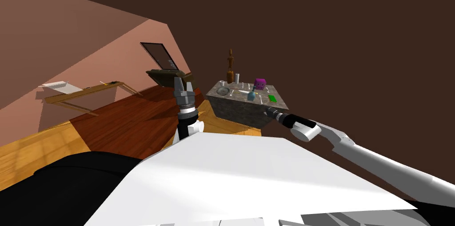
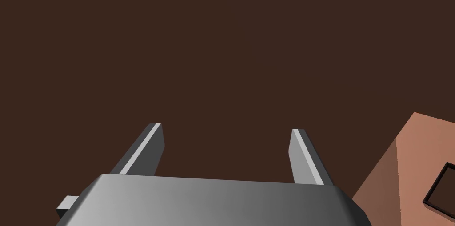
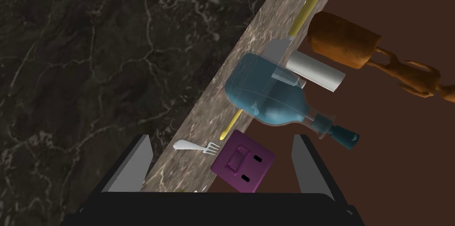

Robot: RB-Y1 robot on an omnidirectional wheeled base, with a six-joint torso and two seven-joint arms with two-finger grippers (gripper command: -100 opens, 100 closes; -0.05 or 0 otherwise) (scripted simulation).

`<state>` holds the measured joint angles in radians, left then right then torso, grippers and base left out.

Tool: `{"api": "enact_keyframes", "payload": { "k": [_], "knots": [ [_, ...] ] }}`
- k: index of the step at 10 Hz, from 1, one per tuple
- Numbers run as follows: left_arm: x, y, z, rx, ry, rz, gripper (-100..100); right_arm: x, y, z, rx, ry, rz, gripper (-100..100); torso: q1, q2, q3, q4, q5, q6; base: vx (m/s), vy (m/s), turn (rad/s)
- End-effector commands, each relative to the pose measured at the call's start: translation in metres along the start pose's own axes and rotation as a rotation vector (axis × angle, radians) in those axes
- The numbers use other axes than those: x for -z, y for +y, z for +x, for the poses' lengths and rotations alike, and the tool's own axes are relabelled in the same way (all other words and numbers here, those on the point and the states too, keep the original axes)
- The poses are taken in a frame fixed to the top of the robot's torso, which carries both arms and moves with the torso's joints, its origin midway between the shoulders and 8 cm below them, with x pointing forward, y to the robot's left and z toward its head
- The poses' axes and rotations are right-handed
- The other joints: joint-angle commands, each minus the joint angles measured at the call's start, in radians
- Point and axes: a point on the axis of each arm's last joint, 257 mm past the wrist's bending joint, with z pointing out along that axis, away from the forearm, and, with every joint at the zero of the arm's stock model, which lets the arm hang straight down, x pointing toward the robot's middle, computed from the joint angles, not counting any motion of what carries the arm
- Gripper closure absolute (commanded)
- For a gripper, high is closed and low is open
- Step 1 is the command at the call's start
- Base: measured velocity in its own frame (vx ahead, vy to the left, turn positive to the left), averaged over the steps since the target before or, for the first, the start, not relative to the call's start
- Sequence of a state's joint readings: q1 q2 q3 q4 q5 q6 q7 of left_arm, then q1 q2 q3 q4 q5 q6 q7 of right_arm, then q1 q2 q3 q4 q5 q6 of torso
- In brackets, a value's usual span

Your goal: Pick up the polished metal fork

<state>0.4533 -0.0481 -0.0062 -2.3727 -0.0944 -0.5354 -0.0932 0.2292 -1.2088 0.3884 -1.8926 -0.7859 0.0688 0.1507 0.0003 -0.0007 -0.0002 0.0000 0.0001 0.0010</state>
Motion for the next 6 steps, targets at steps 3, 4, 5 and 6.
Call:
{"api": "enact_keyframes", "payload": {
  "k": [3,4,5,6],
  "knots": [
    [0.0,0.0,0.0,0.0,0.0,0.0,0,0.015,-0.048,-0.022,0.044,0.005,0.156,-100,-0.001,0.0,0.0,0.0,0.0,0.0,0.023,0.019,0.187],
    [0.0,0.0,0.0,0.0,0.0,0.0,0,0.018,-0.048,-0.027,0.059,0.003,0.165,-100,-0.001,-0.001,-0.001,0.0,0.0,-0.001,0.026,0.007,0.125],
    [0.0,0.0,0.0,0.0,0.0,0.0,0,0.027,-0.068,-0.037,0.075,0.003,0.235,-100,-0.001,-0.001,0.0,0.0,0.0,0.0,0.044,0.009,0.221],
    [0.0,0.0,0.0,0.0,0.0,0.0,0,0.029,-0.068,-0.039,0.08,0.002,0.238,-100,-0.001,-0.002,-0.001,0.0,0.0,-0.001,0.042,0.003,0.135]
  ]
}}
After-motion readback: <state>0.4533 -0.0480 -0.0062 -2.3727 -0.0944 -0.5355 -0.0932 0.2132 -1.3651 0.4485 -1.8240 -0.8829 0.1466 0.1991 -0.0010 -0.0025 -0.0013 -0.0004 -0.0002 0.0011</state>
